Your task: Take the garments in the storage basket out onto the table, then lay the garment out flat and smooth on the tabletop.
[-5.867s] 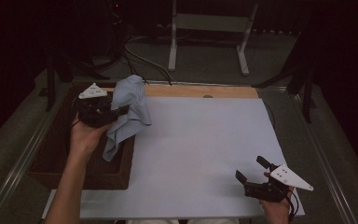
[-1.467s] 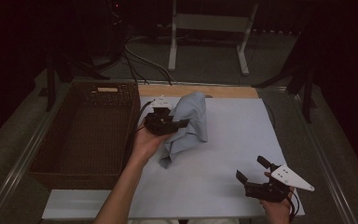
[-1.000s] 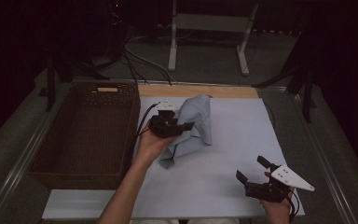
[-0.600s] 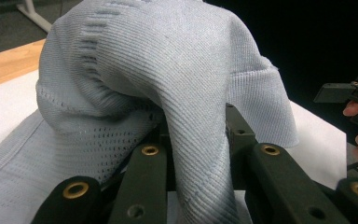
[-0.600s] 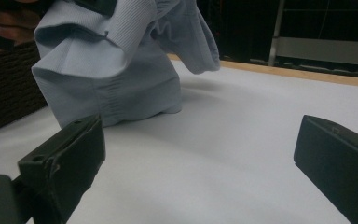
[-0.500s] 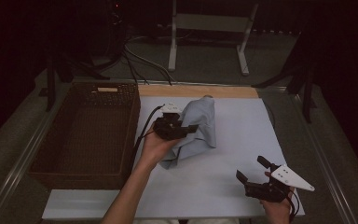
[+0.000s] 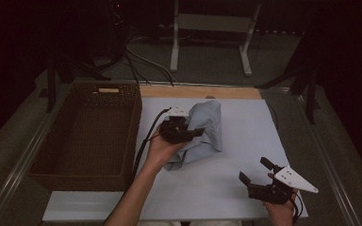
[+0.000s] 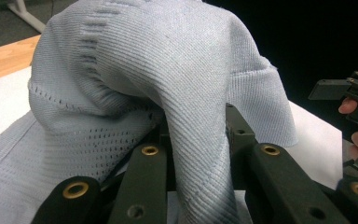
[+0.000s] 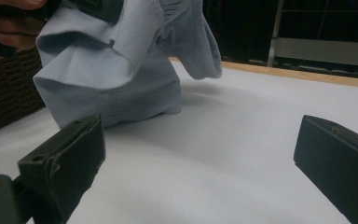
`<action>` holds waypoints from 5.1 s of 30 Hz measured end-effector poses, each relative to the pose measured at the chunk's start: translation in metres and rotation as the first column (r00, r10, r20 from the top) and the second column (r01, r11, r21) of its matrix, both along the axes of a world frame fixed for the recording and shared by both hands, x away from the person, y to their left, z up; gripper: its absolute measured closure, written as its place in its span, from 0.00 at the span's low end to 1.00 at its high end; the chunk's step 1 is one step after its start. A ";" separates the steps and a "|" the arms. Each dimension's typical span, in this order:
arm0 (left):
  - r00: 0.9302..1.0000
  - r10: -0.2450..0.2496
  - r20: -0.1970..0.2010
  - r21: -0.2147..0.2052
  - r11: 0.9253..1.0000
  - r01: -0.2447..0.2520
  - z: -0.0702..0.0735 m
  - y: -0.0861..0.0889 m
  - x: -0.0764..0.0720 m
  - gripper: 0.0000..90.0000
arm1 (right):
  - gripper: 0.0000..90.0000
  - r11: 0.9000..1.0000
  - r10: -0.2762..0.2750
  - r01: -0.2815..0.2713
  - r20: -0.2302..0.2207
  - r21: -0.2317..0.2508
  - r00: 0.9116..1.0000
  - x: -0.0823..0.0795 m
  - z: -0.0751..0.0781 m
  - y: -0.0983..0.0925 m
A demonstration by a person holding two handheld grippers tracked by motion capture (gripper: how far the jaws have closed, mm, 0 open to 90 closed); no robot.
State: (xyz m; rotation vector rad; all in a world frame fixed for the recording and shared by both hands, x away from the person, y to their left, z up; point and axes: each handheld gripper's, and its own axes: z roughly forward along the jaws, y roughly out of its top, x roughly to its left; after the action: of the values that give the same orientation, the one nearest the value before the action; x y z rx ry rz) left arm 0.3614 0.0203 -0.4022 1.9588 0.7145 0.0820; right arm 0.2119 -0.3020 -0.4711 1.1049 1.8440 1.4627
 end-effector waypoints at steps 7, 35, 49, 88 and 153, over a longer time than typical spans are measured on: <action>1.000 -0.010 0.000 0.001 1.000 0.010 -0.002 -0.006 -0.002 0.85 | 0.03 1.000 0.002 -0.002 0.000 -0.003 1.000 0.000 0.000 0.001; 1.000 -0.022 -0.015 0.003 1.000 0.022 -0.019 -0.031 -0.007 0.47 | 0.03 1.000 -0.010 0.010 0.005 -0.001 1.000 0.001 0.000 0.000; 0.995 0.083 0.048 -0.003 0.997 -0.083 -0.015 -0.022 -0.011 0.05 | 0.03 1.000 -0.014 0.014 0.006 0.000 1.000 0.000 0.000 -0.001; 0.947 0.268 0.177 -0.052 0.963 -0.263 -0.004 0.026 -0.026 0.05 | 0.03 1.000 -0.016 0.016 0.001 -0.002 1.000 0.000 -0.001 -0.001; 0.955 0.271 0.120 0.018 0.961 -0.275 -0.058 0.047 -0.044 0.05 | 0.03 0.999 -0.033 0.033 -0.012 -0.014 0.999 0.001 -0.002 -0.002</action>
State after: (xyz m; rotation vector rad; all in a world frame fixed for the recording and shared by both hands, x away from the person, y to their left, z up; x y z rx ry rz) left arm 0.3171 0.0674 -0.4599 1.8595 0.9066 0.3765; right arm 0.2129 -0.3042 -0.4726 1.1345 1.8325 1.4256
